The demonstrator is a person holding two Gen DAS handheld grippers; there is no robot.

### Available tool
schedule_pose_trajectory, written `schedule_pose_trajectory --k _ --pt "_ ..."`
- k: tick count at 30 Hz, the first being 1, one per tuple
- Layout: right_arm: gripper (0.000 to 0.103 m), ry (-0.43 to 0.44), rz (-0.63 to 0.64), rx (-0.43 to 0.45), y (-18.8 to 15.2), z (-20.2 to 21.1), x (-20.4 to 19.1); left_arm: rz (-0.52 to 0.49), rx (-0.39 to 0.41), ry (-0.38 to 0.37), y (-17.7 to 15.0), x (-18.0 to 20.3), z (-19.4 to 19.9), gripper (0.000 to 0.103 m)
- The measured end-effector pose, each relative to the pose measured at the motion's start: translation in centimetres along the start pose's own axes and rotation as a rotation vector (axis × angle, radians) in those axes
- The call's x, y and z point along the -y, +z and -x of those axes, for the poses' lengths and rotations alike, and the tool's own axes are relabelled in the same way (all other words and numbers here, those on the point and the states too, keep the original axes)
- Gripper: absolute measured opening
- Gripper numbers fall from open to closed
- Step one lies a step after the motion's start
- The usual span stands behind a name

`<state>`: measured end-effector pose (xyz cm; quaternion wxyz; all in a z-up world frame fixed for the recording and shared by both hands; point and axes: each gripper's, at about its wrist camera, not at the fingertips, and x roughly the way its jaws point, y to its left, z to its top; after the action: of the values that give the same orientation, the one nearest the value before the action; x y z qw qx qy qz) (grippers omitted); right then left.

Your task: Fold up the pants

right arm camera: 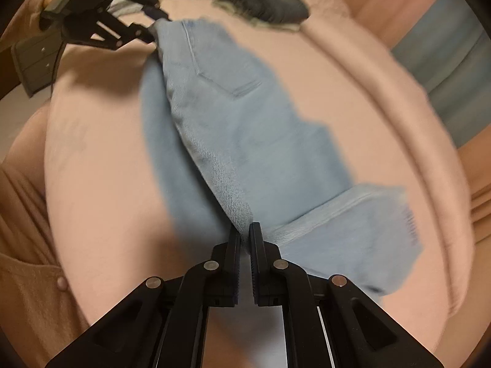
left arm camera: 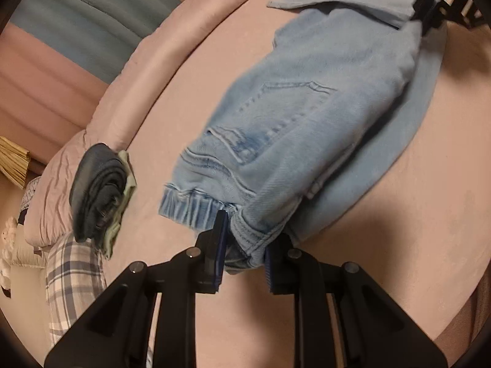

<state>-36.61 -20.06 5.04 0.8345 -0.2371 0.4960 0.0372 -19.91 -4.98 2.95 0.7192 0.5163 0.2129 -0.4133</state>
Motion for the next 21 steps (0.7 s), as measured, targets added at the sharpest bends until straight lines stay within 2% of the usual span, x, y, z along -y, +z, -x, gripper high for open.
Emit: schedule_pose_trajectory --k 4,6,9,11,13,14,16,18,21 --pt "0.007 0.001 -0.006 0.01 0.5 -0.1 0.0 0.061 0.023 0.019 0.1 -1.5 0.4 0.021" --pt "0.007 0.003 -0.014 0.031 0.6 0.7 0.2 0.057 0.027 0.018 -0.2 -1.1 0.5 0.021" --pt "0.007 0.035 -0.037 0.003 -0.2 -0.1 -0.6 0.045 0.011 0.0 -0.7 0.3 0.3 0.025" --pt "0.01 0.069 -0.081 -0.024 -1.0 -1.5 -1.4 0.042 0.011 0.005 -1.0 0.6 0.3 0.028" --pt "0.01 0.09 -0.124 -0.02 -1.4 -1.6 -1.2 0.069 -0.004 -0.012 -1.2 0.2 0.6 0.041" --pt "0.013 0.119 -0.164 -0.018 -1.4 -1.4 -0.4 0.099 -0.016 -0.034 -1.3 -0.2 0.9 0.043" --pt "0.028 0.231 -0.287 -0.011 -1.7 -0.6 1.9 0.166 -0.022 -0.08 -1.5 -1.1 1.7 0.05" --pt "0.053 0.315 -0.407 0.042 -2.5 1.2 4.7 0.266 0.016 -0.155 -1.5 -2.3 3.1 0.052" --pt "0.057 0.358 -0.585 0.155 -4.1 3.6 9.6 0.385 0.1 -0.247 -0.5 -2.9 4.7 0.056"
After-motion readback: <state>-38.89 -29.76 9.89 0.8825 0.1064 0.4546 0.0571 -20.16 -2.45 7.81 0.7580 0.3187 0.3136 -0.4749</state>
